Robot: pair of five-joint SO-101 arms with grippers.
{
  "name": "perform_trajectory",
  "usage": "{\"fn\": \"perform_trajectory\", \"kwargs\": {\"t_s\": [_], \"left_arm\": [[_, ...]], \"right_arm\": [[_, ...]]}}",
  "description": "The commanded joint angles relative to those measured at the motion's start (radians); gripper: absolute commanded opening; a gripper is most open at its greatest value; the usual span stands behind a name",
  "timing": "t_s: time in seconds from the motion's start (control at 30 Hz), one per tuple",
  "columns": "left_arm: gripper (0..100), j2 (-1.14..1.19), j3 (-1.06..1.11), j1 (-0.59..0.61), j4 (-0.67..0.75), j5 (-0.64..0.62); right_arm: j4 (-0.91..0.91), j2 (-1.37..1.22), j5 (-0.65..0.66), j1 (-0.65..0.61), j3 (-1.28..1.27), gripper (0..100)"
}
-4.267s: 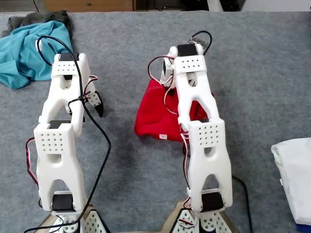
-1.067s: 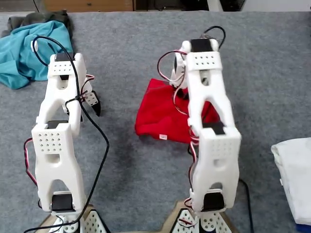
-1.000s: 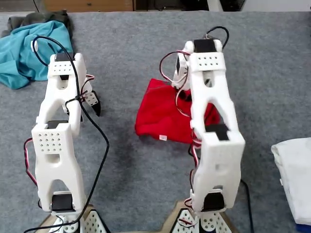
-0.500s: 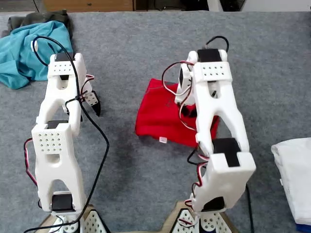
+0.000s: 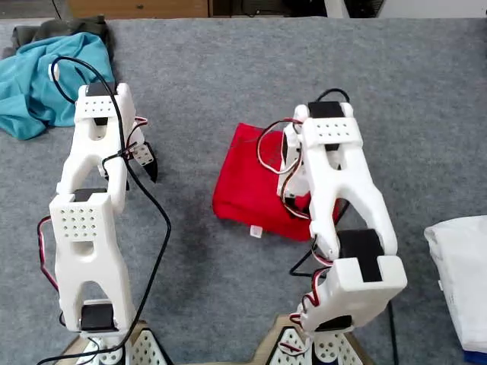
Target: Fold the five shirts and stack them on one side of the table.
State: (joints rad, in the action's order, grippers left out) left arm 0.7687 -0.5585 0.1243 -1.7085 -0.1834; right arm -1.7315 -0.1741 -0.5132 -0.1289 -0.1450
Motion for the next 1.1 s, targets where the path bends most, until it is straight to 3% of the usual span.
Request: {"fn": "perform_trajectory", "kwargs": {"t_s": [0.0, 0.17, 0.47, 0.57, 0.7, 0.87, 1.07], "left_arm": [[21, -0.059, 0.0, 0.005, 0.008, 0.008], [21, -0.059, 0.0, 0.005, 0.008, 0.008], [21, -0.059, 0.0, 0.005, 0.008, 0.008], [21, -0.058, 0.0, 0.003, 0.008, 0.008], [21, -0.058, 0.0, 0.002, 0.008, 0.008], [21, -0.058, 0.002, 0.002, 0.008, 0.008], [21, -0.058, 0.002, 0.002, 0.008, 0.008]], "right_arm": [[0.041, 0.064, 0.034, 0.035, -0.002, 8.3], [0.041, 0.071, 0.064, 0.042, 0.033, 22.8], [-0.055, 0.088, -0.034, 0.054, 0.248, 21.0], [-0.054, 0.177, -0.044, 0.059, 0.219, 21.3], [-0.051, 0.321, -0.169, 0.051, 0.119, 21.2], [0.002, 0.407, -0.327, -0.076, -0.039, 21.3], [0.098, 0.407, -0.408, -0.229, -0.068, 21.8]]}}
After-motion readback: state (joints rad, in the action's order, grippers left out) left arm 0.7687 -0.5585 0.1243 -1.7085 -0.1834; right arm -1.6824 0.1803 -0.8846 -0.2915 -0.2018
